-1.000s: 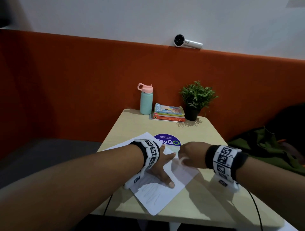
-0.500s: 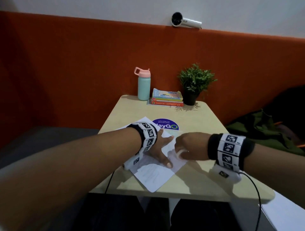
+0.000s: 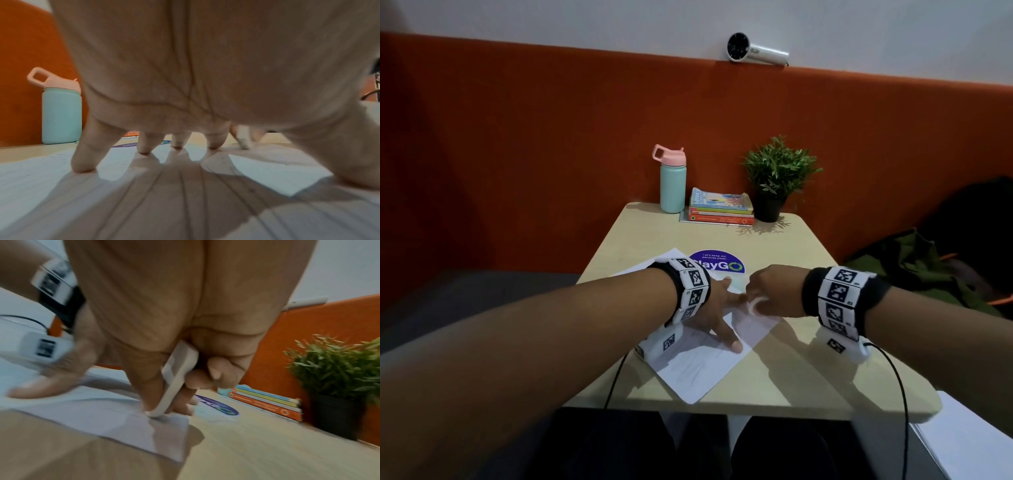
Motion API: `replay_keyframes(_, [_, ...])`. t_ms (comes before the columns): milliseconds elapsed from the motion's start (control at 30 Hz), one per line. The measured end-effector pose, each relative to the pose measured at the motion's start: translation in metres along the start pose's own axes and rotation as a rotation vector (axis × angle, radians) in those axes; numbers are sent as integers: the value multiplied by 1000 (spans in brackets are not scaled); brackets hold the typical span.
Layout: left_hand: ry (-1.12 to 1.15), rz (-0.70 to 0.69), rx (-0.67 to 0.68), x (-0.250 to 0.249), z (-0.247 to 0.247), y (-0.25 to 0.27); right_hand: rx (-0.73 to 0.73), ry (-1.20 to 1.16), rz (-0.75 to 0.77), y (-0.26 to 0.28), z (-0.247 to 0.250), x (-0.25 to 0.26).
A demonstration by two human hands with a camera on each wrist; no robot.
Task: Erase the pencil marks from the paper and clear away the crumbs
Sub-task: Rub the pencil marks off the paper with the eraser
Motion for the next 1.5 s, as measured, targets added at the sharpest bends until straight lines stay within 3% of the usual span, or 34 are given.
replay_keyframes(133, [-41, -26, -25, -2, 0, 0, 7, -44, 92, 10, -8, 18])
replay_keyframes(300, [-66, 40, -4, 1, -4, -6, -28, -33, -42, 3, 3, -9])
replay_keyframes(467, [-56, -4, -39, -2, -2, 1, 43, -5, 92, 15, -10, 27])
replay_keyframes(600, [-65, 36, -15, 2, -6, -7, 0, 17, -45, 10, 5, -4])
replay_keyframes(767, [-59, -9, -40, -2, -3, 0, 52, 42, 54, 15, -11, 26])
replay_keyframes(933, [-72, 26, -25, 3, -7, -6, 20, 98, -65, 7, 6, 0])
replay_keyframes(1100, [-68, -10, -41, -1, -4, -1, 58, 87, 62, 12, -3, 35])
replay_keyframes(1267, [-72, 13, -40, 4, -8, -8, 25, 122, -88, 3, 12, 1])
replay_keyframes(1433, [-67, -15, -60, 2, -6, -5, 62, 83, 61, 12, -2, 36])
replay_keyframes(1500, [-56, -6, -49, 4, -7, -8, 54, 86, -5, 8, 4, 20])
Point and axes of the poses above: each hand's wrist, its own y-axis away from the middle knuckle, its own z-axis out of the back of the hand, x = y × z, the point moved 5 cm from there along -y, towards the middle knuckle, and after that the axes turned 1 degree about y, right-handed, at the moved point
